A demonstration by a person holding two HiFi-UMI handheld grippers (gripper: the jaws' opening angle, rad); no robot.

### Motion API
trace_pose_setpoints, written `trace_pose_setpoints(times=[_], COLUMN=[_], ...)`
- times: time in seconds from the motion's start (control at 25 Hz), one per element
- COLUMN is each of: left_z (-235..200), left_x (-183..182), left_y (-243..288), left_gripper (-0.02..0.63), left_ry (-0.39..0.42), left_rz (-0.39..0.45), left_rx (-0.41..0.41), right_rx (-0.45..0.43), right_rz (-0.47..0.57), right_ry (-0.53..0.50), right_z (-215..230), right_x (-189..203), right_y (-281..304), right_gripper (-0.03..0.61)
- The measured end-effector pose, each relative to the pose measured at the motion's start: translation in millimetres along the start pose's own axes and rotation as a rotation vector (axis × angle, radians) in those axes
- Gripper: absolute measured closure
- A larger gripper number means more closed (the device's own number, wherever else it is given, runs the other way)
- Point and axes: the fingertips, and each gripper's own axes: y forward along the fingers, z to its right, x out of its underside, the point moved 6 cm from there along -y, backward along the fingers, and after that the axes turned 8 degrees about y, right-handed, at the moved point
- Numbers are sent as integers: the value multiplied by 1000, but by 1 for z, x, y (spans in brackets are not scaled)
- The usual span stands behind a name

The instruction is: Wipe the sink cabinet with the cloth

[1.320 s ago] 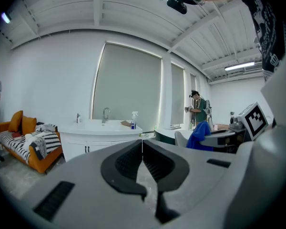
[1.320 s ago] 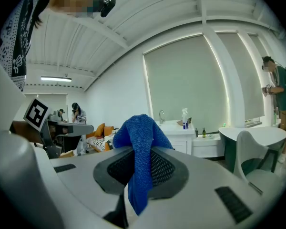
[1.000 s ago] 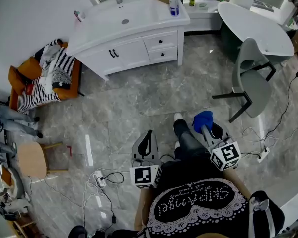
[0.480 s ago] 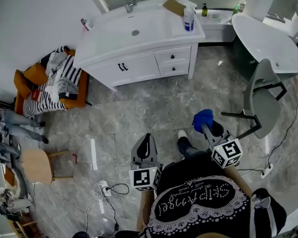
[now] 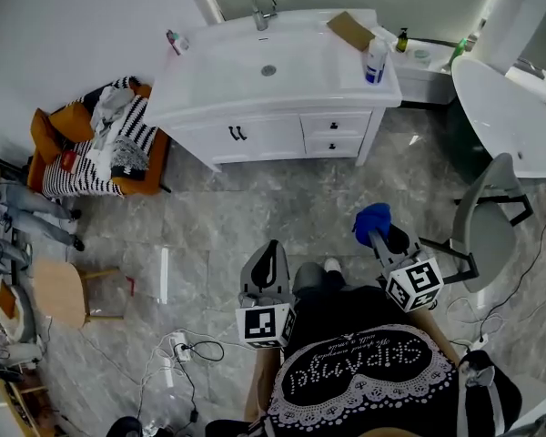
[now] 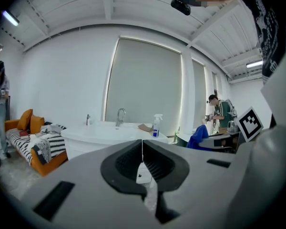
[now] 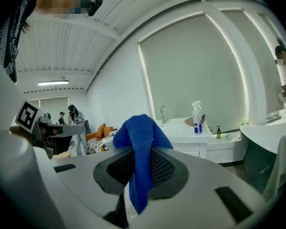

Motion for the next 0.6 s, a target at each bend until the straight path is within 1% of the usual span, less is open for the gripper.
trace_pose_setpoints(times=[0.12, 0.4, 0.6], left_z=[-1, -5, -20], left_x=[-4, -15, -14], left_y=[19, 60, 87], left_gripper=[606, 606, 606], left_ry=[11, 18, 30], left_rz=[-5, 6, -23], left_rx=[35, 125, 197], right_rx=[27, 160, 219], right_rz=[5, 41, 49], right_ry=[16, 90, 95], right_z=[9, 36, 38], right_x=[0, -7, -12], right_y=[3, 6, 27], right_gripper=[517, 517, 517])
